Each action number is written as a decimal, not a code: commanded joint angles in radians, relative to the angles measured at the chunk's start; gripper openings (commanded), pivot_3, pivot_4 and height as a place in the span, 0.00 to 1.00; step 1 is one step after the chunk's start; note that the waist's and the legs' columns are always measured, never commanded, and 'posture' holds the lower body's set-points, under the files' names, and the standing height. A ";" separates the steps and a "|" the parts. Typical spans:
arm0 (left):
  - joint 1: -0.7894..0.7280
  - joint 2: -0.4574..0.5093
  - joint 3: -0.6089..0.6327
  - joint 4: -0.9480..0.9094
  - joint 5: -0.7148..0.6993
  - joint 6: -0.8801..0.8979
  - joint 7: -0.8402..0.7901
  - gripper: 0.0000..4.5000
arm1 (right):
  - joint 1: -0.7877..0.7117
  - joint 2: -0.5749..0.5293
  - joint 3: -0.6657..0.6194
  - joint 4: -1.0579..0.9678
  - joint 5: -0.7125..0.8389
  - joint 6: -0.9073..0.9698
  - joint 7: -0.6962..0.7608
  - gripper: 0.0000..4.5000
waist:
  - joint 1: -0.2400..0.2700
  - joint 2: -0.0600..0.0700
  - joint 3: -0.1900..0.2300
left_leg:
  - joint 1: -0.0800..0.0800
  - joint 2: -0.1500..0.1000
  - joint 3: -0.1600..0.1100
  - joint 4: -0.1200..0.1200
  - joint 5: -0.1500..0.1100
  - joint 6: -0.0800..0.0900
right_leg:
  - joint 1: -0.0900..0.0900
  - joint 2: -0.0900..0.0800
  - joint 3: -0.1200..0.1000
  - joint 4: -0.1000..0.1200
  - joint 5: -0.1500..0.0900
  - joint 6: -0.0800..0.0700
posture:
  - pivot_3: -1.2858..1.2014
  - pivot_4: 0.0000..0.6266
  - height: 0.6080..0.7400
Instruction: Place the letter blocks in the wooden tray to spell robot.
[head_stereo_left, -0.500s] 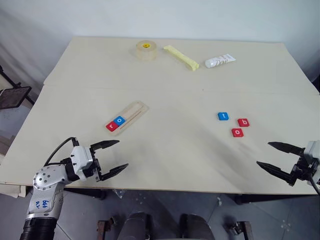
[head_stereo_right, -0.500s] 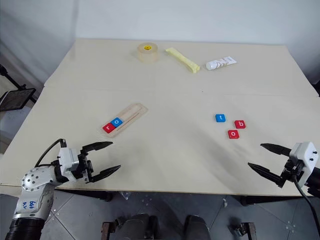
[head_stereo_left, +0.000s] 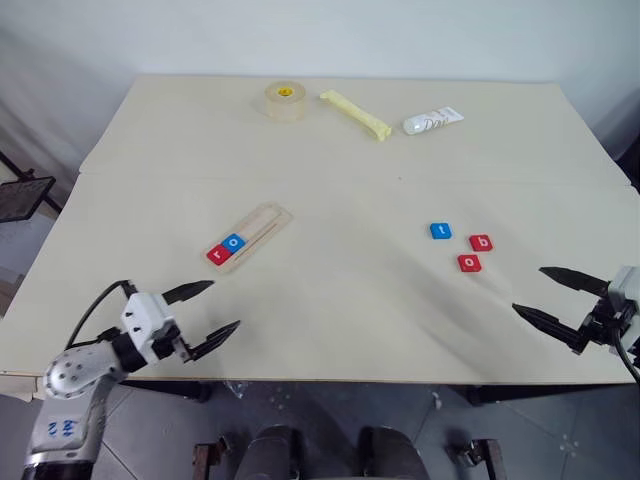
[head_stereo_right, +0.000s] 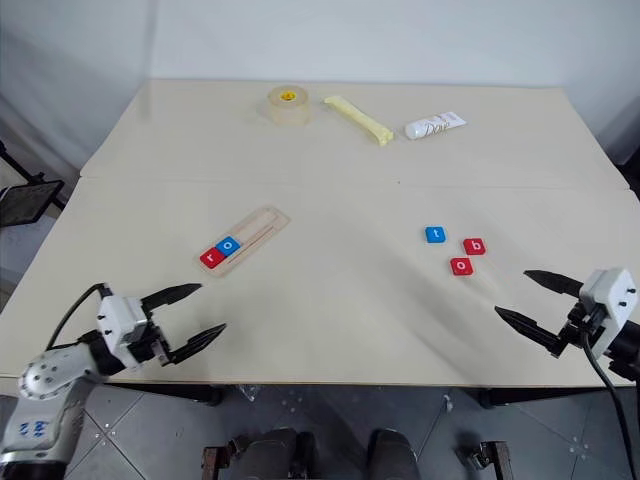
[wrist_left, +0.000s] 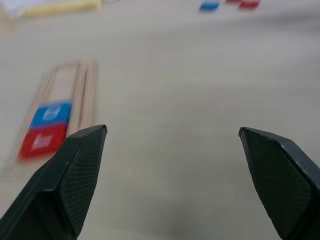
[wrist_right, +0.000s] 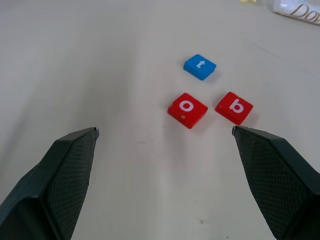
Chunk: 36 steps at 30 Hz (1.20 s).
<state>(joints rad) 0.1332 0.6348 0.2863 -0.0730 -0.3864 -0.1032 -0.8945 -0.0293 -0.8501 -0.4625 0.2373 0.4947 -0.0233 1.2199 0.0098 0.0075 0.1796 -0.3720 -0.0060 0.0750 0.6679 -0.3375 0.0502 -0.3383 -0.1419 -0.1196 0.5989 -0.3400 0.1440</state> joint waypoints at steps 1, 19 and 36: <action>-0.002 0.042 0.060 -0.012 -0.024 0.007 -0.014 1.00 | -0.056 0.004 0.029 -0.024 0.006 0.004 -0.002 1.00 | 0.000 0.000 0.000 | 0.000 0.000 0.000 0.000 0.000 0.000 | 0.000 0.000 0.000 0.000 0.000 0.000 | 0.52 0.24 1.00; -0.534 0.209 -0.170 0.028 0.147 0.570 0.174 1.00 | -0.264 0.010 0.180 -0.081 0.008 0.050 0.037 1.00 | 0.012 0.000 0.001 | 0.000 -0.002 -0.002 0.001 0.000 0.000 | -0.003 -0.001 -0.002 0.009 0.000 0.000 | 0.52 0.24 1.00; -0.856 0.171 -0.449 0.111 0.252 0.972 0.164 1.00 | -0.174 -0.015 0.149 -0.176 0.015 0.108 0.025 1.00 | 0.014 -0.002 0.002 | -0.004 -0.002 -0.005 0.005 0.000 0.000 | -0.004 0.001 -0.003 0.011 0.000 0.000 | 0.52 0.24 1.00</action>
<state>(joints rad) -0.6949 0.7868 -0.1607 0.0397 -0.1504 0.8618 -0.7161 -0.2073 -0.8403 -0.2791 0.1000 0.4935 0.0808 1.2500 0.0236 0.0052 0.1817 -0.3765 -0.0079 0.0693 0.6731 -0.3374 0.0498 -0.3427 -0.1405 -0.1226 0.6099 -0.3400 0.1441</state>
